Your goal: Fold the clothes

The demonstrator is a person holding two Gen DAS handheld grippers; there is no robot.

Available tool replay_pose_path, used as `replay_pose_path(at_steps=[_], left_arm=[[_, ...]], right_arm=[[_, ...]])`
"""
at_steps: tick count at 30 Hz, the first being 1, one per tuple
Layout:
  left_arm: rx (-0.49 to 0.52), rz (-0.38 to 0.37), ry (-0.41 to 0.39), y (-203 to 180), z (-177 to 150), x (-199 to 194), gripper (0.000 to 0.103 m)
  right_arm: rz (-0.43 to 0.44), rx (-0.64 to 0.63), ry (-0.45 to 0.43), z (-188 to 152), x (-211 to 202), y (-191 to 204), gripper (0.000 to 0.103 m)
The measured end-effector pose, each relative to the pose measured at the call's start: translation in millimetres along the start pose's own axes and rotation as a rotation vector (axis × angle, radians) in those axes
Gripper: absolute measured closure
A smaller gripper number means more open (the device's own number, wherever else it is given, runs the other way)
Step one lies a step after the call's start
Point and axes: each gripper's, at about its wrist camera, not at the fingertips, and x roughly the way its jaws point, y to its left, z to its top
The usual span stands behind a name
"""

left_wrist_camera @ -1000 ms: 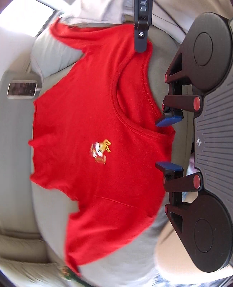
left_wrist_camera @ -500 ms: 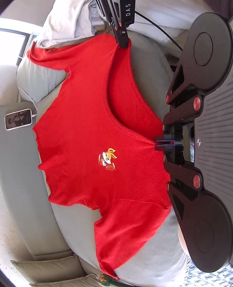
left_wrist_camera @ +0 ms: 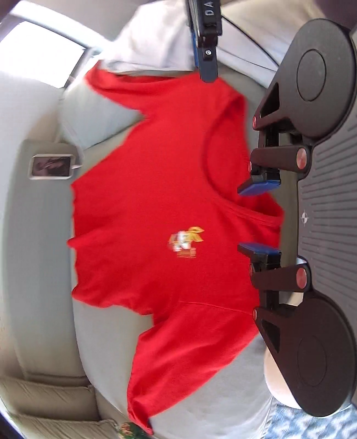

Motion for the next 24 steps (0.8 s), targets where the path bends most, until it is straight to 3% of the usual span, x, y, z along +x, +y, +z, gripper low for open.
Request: replay_pose_path(at_steps=[3,4,5,7,9,11,13,16,19,24], left_arm=[[-0.043,0.068,-0.044,1.6,12.0,20.7,0.064],[-0.038,0.104,-0.021,1.4,12.2,34.1,0.065],[-0.026,0.139,0.035,0.7,9.6,47.0,0.066],[-0.004,0.18,0.154,-0.8,-1.5,64.8,0.067],[0.036,0.149,0.2,-4.9,-17.1,61.6,0.067],[0.024,0.094,0.266,-2.4,-24.6,56.9,0.067],[-0.016,0.057,0.265,2.6,-20.2,47.9,0.067],[-0.071,0.03,0.165,9.6,6.5,21.8,0.065],[-0.117,-0.004,0.023,17.4,41.2,-9.2,0.06],[-0.157,-0.013,-0.18,31.7,97.8,-35.5,0.053]], right_arm=[[-0.024,-0.004,-0.14,17.2,-2.0,-0.4,0.065],[-0.047,-0.012,-0.159,22.5,5.2,-0.3,0.077],[-0.072,-0.016,-0.144,27.0,17.6,-1.1,0.086],[-0.099,0.014,-0.049,28.0,44.8,-6.4,0.085],[-0.106,0.045,0.105,15.8,67.3,-10.5,0.082],[-0.096,0.01,0.136,-0.8,62.3,-8.8,0.083],[-0.062,0.041,0.167,-5.3,51.6,-13.2,0.082],[0.009,0.102,0.124,9.6,25.4,-19.3,0.079],[0.048,0.099,-0.011,38.3,-12.5,-16.8,0.058],[0.114,0.095,-0.213,89.6,-65.0,-15.9,0.055]])
